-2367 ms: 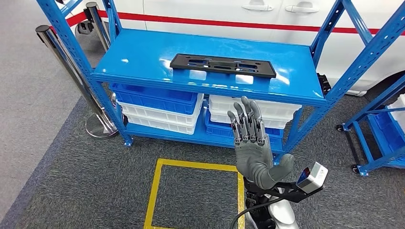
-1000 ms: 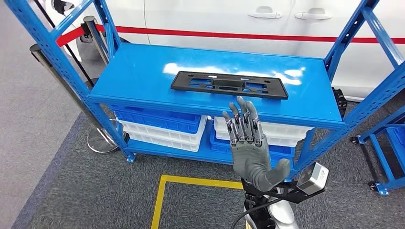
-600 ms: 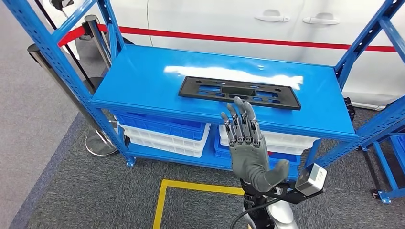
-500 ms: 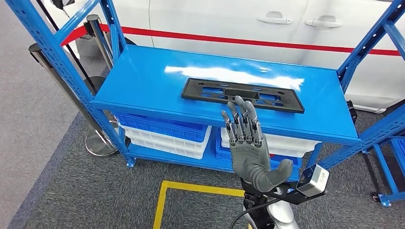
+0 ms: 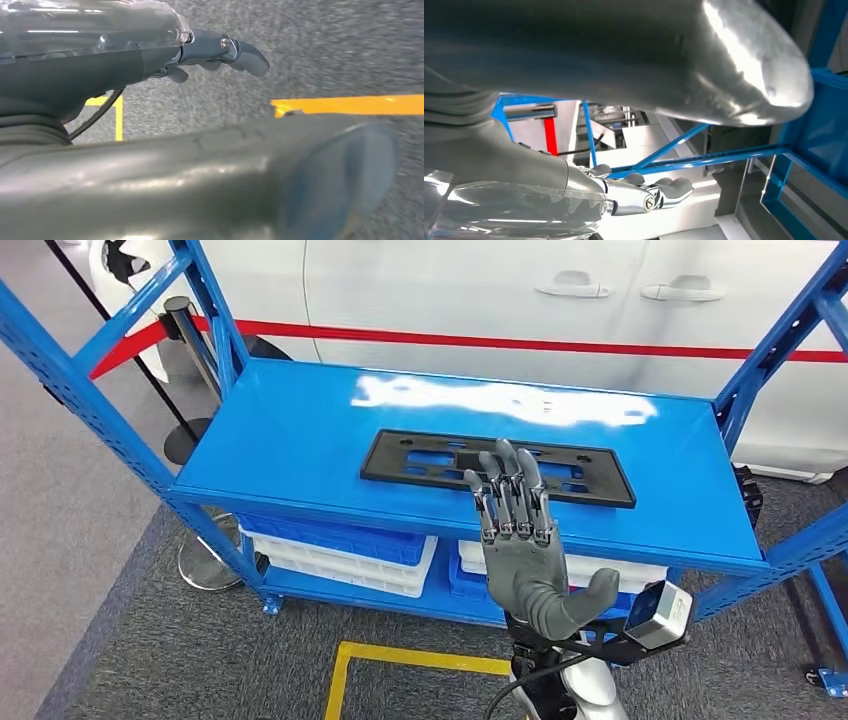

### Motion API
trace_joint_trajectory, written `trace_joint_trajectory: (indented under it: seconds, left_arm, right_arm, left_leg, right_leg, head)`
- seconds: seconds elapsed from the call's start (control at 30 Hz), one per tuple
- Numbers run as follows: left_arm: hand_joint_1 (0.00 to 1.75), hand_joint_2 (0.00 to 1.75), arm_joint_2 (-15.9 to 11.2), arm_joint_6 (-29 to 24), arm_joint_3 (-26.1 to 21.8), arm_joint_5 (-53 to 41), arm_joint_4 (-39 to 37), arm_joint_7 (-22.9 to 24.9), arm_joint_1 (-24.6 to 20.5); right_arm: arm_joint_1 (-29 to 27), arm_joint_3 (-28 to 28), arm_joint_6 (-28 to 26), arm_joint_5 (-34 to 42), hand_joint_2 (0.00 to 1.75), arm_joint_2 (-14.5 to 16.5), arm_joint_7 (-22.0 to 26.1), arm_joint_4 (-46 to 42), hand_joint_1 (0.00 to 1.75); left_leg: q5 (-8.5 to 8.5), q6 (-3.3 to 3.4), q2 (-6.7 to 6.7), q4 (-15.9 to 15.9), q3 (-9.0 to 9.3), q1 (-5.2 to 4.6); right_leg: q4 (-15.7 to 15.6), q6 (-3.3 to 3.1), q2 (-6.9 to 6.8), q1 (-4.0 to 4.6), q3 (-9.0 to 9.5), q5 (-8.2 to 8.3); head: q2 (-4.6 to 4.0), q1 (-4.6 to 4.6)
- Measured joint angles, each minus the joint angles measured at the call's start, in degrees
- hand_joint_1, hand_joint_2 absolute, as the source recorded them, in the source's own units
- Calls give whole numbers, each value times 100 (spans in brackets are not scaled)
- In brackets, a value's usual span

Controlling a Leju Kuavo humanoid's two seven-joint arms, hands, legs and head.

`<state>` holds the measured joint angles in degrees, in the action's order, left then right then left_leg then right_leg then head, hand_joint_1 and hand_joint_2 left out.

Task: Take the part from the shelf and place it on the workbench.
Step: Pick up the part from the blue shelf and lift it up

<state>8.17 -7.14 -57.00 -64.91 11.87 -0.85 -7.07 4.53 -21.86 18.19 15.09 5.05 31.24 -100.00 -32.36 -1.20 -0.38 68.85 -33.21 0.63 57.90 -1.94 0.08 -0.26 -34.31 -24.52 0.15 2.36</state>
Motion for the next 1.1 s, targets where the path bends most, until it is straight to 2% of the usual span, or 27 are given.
trace_joint_trajectory:
  seconds: [0.03,0.07,0.1,0.13,0.2,0.23,0.27,0.33,0.4,0.43,0.47,0.53,0.57,0.6,0.63,0.7,0.73,0.77,0.83,0.9,0.93,0.97,1.03,1.07,1.1]
  left_arm:
    - [0,0,0,0,0,0,0,3,4]
    - [0,0,-1,0,0,1,0,6,12]
    - [0,0,-1,0,0,1,0,9,22]
    - [0,0,-2,-1,0,2,0,11,27]
    - [0,0,-5,0,0,2,0,12,33]
    - [0,0,-9,0,0,2,0,12,34]
    - [0,0,-12,0,0,2,0,11,36]
    - [0,0,-16,0,-1,4,0,9,49]
    - [0,0,-12,-1,-2,8,0,3,64]
    - [0,0,-9,1,-2,9,0,-4,59]
    - [0,0,-5,3,-2,10,0,-12,47]
    - [0,0,-3,8,-1,15,0,-27,27]
    - [0,0,-2,8,-1,18,0,-31,24]
    - [0,0,-2,8,-2,22,0,-34,27]
    - [0,0,-1,8,-2,25,0,-38,30]
    - [0,0,5,8,-2,40,0,-45,32]
    - [0,0,8,8,-2,48,0,-49,29]
    - [0,0,9,8,-2,56,0,-51,26]
    - [0,0,9,8,-2,67,0,-56,23]
    - [0,0,9,8,-2,74,0,-60,21]
    - [0,0,9,8,-2,76,0,-62,18]
    - [0,0,9,8,-2,78,0,-64,14]
    - [0,0,9,8,-3,86,0,-68,19]
    - [0,0,9,8,-4,91,0,-72,28]
    - [0,0,9,8,-5,95,0,-75,39]
  right_arm:
    - [-1,-5,0,0,0,0,-1,1,0]
    - [-4,-8,0,1,0,0,-2,1,0]
    - [-6,-11,0,1,0,0,-2,1,0]
    - [-6,-16,0,1,0,0,-2,1,0]
    - [-6,-27,0,1,0,-1,-1,1,0]
    - [-7,-31,1,0,0,-2,-1,1,0]
    - [-7,-34,1,0,0,-3,-2,1,0]
    - [-8,-37,2,-1,0,-4,-2,-2,0]
    - [-3,-38,3,-1,0,-6,1,-19,0]
    - [6,-38,4,-1,0,-8,3,-27,0]
    - [10,-38,5,-2,0,-11,3,-31,0]
    - [8,-39,7,-3,0,-26,3,-24,0]
    - [0,-39,8,-3,0,-36,3,-19,0]
    - [-6,-39,12,-3,0,-46,2,-15,0]
    - [-7,-39,16,-3,0,-55,2,-13,0]
    - [-3,-39,25,-3,0,-65,2,-12,0]
    - [1,-39,28,-3,0,-68,2,-10,0]
    - [4,-40,33,-3,0,-69,2,-9,0]
    - [9,-41,50,-3,0,-72,2,-5,0]
    - [13,-41,75,-2,0,-72,4,-5,0]
    - [18,-42,89,0,0,-72,5,-5,0]
    - [22,-43,102,1,0,-72,7,-4,0]
    - [25,-46,122,3,0,-72,9,4,0]
    - [25,-48,127,4,0,-72,9,14,0]
    - [24,-48,131,5,0,-72,9,25,0]
  left_leg:
    - [-155,-16,0,291,-226,4]
    - [-245,-30,0,444,-392,6]
    - [-208,-37,0,420,-476,7]
    - [-24,-34,0,205,-465,6]
    - [535,7,6,-517,-294,-4]
    - [688,37,12,-799,-237,-23]
    - [782,72,16,-958,-209,-42]
    - [786,136,15,-1010,-214,-73]
    - [841,192,13,-1070,-153,-36]
    - [841,213,15,-1107,-119,-16]
    - [837,232,17,-1134,-88,2]
    - [803,255,21,-1135,-63,1]
    - [782,258,28,-1129,-51,1]
    - [756,256,37,-1122,-30,1]
    - [727,249,49,-1114,0,2]
    - [655,218,72,-1095,81,6]
    - [619,190,83,-1077,111,-5]
    - [591,159,97,-1066,130,-16]
    - [557,95,147,-1070,150,-38]
    - [506,33,194,-1060,175,-27]
    - [424,5,188,-954,142,-20]
    - [278,-19,164,-714,39,-13]
    - [-105,-43,112,69,-337,-7]
    - [-233,-43,100,449,-534,-7]
    - [-250,-32,96,651,-651,-7]
  right_leg:
    - [4,-9,3,5,39,-44]
    - [10,-12,11,10,84,-90]
    - [20,-11,22,13,137,-138]
    - [33,-4,31,15,199,-189]
    - [53,18,35,20,321,-292]
    - [62,35,35,21,349,-326]
    - [66,60,33,21,353,-352]
    - [59,124,33,20,343,-383]
    - [88,189,29,23,360,-460]
    - [211,217,28,22,313,-544]
    - [459,244,25,14,189,-676]
    - [1211,286,21,-14,-255,-963]
    - [1513,301,20,-30,-465,-1018]
    - [1628,313,16,-44,-586,-957]
    - [1517,320,5,-56,-588,-781]
    - [809,321,-80,-68,-313,-307]
    - [468,305,-137,-52,-172,-153]
    - [242,280,-176,-37,-81,-79]
    - [136,208,-161,-2,-57,-88]
    - [124,132,-92,-9,-50,-90]
    - [113,93,-66,-17,-40,-88]
    - [104,59,-42,-24,-30,-88]
    - [103,18,9,-12,-24,-97]
    - [104,9,45,2,-22,-100]
    - [105,5,86,17,-16,-103]
  head:
    - [0,1]
    - [1,0]
    - [0,-1]
    - [-1,0]
    - [-1,-4]
    - [0,-8]
    - [0,-11]
    - [0,-15]
    - [1,-21]
    - [1,-32]
    - [1,-44]
    - [1,-63]
    - [1,-65]
    - [1,-65]
    - [1,-66]
    - [1,-66]
    - [0,-69]
    - [0,-70]
    - [-1,-74]
    - [-1,-73]
    - [-1,-71]
    - [0,-70]
    - [0,-67]
    - [0,-68]
    - [0,-67]
